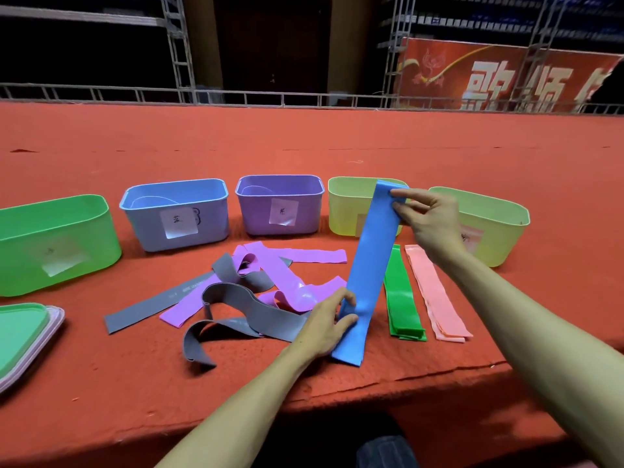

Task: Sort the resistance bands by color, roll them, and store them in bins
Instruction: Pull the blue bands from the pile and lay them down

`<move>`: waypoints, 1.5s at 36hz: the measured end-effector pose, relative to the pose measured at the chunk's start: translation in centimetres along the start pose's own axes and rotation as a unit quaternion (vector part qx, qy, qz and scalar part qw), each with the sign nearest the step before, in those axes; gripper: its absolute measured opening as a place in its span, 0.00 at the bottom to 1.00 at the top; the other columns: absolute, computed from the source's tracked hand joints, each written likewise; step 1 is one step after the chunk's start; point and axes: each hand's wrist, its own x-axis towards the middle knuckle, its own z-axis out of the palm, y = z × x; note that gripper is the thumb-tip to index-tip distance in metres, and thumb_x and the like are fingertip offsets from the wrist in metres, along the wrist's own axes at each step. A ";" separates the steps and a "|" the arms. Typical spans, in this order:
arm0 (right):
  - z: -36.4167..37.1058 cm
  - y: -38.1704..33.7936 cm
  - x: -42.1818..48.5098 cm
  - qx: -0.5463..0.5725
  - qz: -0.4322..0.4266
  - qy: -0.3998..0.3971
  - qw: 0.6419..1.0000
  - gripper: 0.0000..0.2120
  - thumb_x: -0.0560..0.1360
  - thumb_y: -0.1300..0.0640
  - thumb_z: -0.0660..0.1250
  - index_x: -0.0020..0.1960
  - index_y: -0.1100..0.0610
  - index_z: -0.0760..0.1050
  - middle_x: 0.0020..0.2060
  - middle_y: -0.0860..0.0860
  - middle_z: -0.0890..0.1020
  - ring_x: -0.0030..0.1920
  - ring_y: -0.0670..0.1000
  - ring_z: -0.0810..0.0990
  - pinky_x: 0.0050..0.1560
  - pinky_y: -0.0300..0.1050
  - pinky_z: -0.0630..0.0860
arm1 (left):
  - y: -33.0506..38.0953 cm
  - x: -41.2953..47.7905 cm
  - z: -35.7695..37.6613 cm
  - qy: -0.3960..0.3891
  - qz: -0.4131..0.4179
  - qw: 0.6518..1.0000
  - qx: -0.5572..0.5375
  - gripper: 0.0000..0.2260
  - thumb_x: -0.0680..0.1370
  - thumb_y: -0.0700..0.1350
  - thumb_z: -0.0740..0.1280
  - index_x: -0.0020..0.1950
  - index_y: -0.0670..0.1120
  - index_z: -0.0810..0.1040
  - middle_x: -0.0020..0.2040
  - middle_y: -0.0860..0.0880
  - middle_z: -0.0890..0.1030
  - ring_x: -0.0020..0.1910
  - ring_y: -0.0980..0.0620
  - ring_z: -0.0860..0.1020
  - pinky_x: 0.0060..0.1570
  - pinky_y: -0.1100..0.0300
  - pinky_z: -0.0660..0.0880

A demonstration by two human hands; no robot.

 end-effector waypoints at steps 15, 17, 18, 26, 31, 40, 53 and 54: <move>0.3 3.0 6.1 -0.069 0.036 0.012 0.997 0.10 0.74 0.70 0.67 0.51 0.61 0.82 0.42 0.55 0.82 0.38 0.48 0.80 0.40 0.40 0.80 | 0.8 0.7 -0.2 -0.078 0.005 0.996 0.039 0.27 0.74 0.40 0.69 0.71 0.55 0.68 0.57 0.57 0.74 0.41 0.60 0.71 0.47 0.70 0.69; 0.4 4.5 6.9 -0.094 0.042 0.007 0.995 0.10 0.73 0.70 0.67 0.51 0.61 0.82 0.42 0.55 0.82 0.38 0.51 0.79 0.42 0.46 0.80 | 0.4 1.1 0.0 -0.073 -0.004 0.996 0.042 0.27 0.74 0.40 0.70 0.70 0.55 0.68 0.60 0.56 0.75 0.44 0.58 0.72 0.49 0.70 0.69; 0.5 5.5 7.3 -0.107 0.047 0.003 0.993 0.10 0.73 0.70 0.68 0.51 0.61 0.82 0.42 0.55 0.82 0.38 0.51 0.79 0.42 0.48 0.79 | 0.2 1.4 0.2 -0.076 -0.008 0.996 0.043 0.27 0.73 0.40 0.70 0.70 0.54 0.69 0.61 0.56 0.76 0.45 0.58 0.73 0.50 0.70 0.70; 1.3 14.2 9.1 -0.191 0.096 -0.034 0.976 0.10 0.71 0.69 0.70 0.48 0.57 0.84 0.43 0.54 0.84 0.36 0.48 0.80 0.42 0.47 0.79 | -0.7 3.5 1.5 -0.140 -0.063 0.988 0.003 0.28 0.71 0.43 0.74 0.69 0.55 0.70 0.42 0.51 0.73 0.33 0.59 0.71 0.40 0.64 0.70; 2.2 18.3 9.3 -0.206 0.138 -0.068 0.966 0.08 0.71 0.71 0.71 0.48 0.63 0.83 0.43 0.56 0.84 0.45 0.56 0.83 0.51 0.53 0.81 | -1.4 4.6 1.7 -0.167 -0.099 0.981 0.003 0.30 0.71 0.44 0.75 0.70 0.52 0.70 0.38 0.53 0.74 0.34 0.59 0.72 0.43 0.63 0.71; 3.5 22.9 9.4 -0.316 0.142 -0.132 0.929 0.08 0.68 0.64 0.75 0.47 0.57 0.85 0.44 0.50 0.85 0.45 0.47 0.81 0.48 0.38 0.74 | -2.1 6.1 0.8 -0.204 -0.145 0.968 0.001 0.31 0.70 0.47 0.76 0.71 0.52 0.70 0.32 0.55 0.74 0.32 0.61 0.73 0.42 0.65 0.71; 3.7 23.3 9.4 -0.451 0.142 -0.156 0.867 0.06 0.71 0.54 0.74 0.46 0.44 0.84 0.50 0.41 0.84 0.58 0.52 0.75 0.54 0.52 0.68 | -0.4 6.5 0.8 -0.247 -0.195 0.948 -0.050 0.30 0.72 0.42 0.75 0.72 0.48 0.68 0.25 0.56 0.76 0.38 0.46 0.84 0.39 0.63 0.76; 3.7 23.3 9.5 -0.456 0.140 -0.158 0.864 0.06 0.71 0.53 0.74 0.46 0.44 0.84 0.50 0.41 0.83 0.59 0.52 0.74 0.54 0.52 0.66 | -0.2 6.6 0.8 -0.250 -0.198 0.946 -0.054 0.31 0.72 0.41 0.75 0.72 0.48 0.68 0.27 0.55 0.77 0.38 0.46 0.84 0.39 0.64 0.76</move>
